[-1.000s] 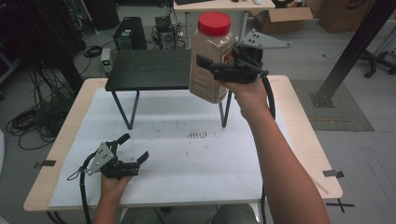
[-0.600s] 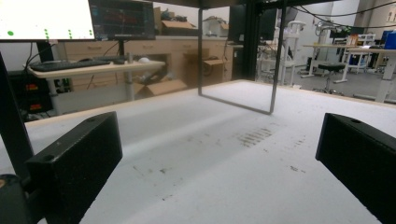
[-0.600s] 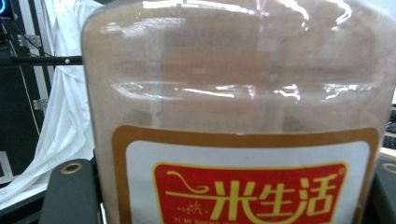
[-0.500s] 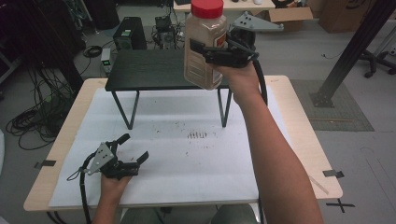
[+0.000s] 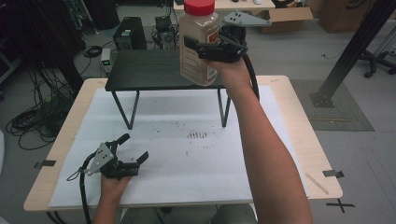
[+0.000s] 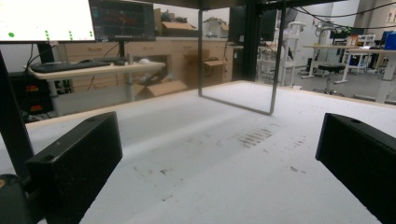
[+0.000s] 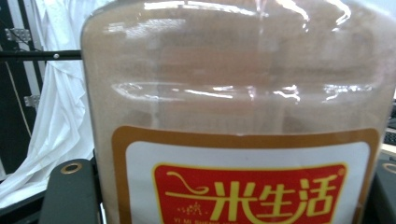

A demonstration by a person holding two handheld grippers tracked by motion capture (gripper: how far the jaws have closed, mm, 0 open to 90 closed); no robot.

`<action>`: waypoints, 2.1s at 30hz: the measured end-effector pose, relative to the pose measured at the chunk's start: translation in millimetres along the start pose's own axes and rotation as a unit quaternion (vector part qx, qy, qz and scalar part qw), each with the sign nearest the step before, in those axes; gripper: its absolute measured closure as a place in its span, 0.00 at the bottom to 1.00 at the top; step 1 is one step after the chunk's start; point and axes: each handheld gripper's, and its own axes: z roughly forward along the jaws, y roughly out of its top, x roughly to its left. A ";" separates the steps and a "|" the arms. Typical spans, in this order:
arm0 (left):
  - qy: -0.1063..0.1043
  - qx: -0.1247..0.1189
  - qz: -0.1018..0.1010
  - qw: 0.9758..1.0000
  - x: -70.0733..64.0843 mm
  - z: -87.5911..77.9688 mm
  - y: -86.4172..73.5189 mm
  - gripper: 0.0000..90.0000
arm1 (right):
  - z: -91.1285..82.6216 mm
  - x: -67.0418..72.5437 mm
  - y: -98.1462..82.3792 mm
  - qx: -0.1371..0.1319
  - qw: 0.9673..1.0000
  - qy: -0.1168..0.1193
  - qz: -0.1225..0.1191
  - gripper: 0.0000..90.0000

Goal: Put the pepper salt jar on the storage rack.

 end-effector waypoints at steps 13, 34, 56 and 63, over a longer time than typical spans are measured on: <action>0.001 0.000 0.001 1.000 -0.2 -0.3 0.0 0.01 | 15.6 -21.4 -13.7 0.020 0.999 -0.028 0.006 0.27; 0.002 -0.004 0.002 1.000 -0.5 -0.7 -0.2 0.01 | 31.9 -34.5 -28.6 0.037 0.998 -0.045 0.012 0.27; 0.004 -0.003 0.002 1.000 -1.0 -0.6 -0.2 0.01 | 28.0 -34.8 -37.2 0.017 0.999 -0.047 0.014 0.24; 0.004 -0.003 0.003 1.000 -1.0 -0.4 -0.2 0.01 | 28.7 -34.2 -39.4 0.019 0.998 -0.062 0.024 0.13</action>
